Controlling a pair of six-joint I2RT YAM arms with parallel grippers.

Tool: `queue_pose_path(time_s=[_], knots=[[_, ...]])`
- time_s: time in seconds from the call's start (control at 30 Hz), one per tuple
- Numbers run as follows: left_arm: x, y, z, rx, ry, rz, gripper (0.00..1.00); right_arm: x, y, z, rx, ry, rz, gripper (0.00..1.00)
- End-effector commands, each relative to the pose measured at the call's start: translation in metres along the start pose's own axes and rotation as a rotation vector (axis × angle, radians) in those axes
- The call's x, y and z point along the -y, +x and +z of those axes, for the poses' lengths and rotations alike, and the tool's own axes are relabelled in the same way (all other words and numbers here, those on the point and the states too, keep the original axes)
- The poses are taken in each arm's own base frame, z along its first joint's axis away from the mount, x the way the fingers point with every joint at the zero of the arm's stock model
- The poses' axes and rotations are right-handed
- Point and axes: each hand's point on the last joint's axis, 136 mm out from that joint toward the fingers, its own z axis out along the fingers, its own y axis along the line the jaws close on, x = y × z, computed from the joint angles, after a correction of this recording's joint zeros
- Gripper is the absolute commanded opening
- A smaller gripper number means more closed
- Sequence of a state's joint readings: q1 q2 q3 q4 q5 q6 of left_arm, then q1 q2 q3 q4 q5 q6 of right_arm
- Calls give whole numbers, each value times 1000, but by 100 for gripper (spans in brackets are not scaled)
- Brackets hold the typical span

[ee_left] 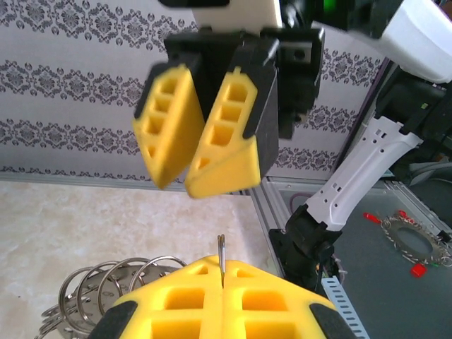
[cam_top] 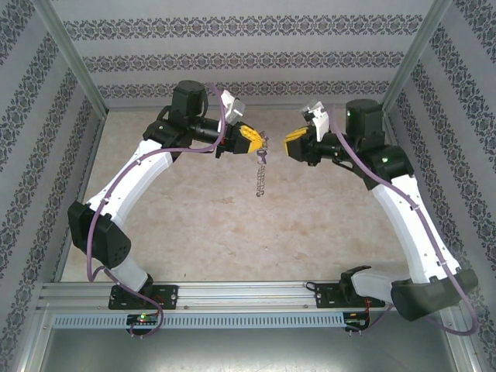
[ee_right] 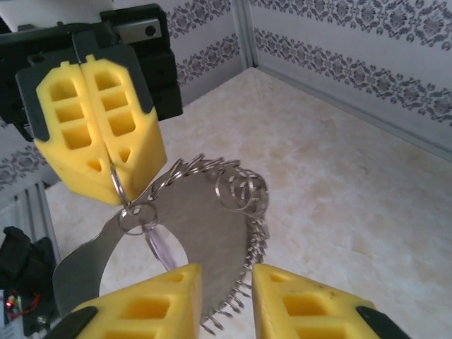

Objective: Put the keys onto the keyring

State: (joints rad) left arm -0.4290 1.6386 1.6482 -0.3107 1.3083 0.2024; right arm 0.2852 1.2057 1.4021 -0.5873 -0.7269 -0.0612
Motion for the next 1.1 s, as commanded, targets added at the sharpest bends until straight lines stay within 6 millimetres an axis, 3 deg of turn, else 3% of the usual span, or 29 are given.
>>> queue_pose_path(time_s=[0.0,0.37,0.6,0.7,0.87,1.07], knots=[[15,-22,-2,51,27,77,0,-10,-22,4,157,-91,18,22],[10,-27,-2,108,-10,79,0,-40,-5,38,157,-195,45,17],[8,-32,-2,148,-26,82,0,-47,9,67,105,-239,76,16],[8,-34,-2,156,-28,85,0,-44,12,68,93,-226,78,18],[7,-33,-2,159,-29,84,0,-32,8,40,131,-188,63,31],[9,-34,-2,162,-24,85,0,-30,-7,-9,207,-179,23,31]])
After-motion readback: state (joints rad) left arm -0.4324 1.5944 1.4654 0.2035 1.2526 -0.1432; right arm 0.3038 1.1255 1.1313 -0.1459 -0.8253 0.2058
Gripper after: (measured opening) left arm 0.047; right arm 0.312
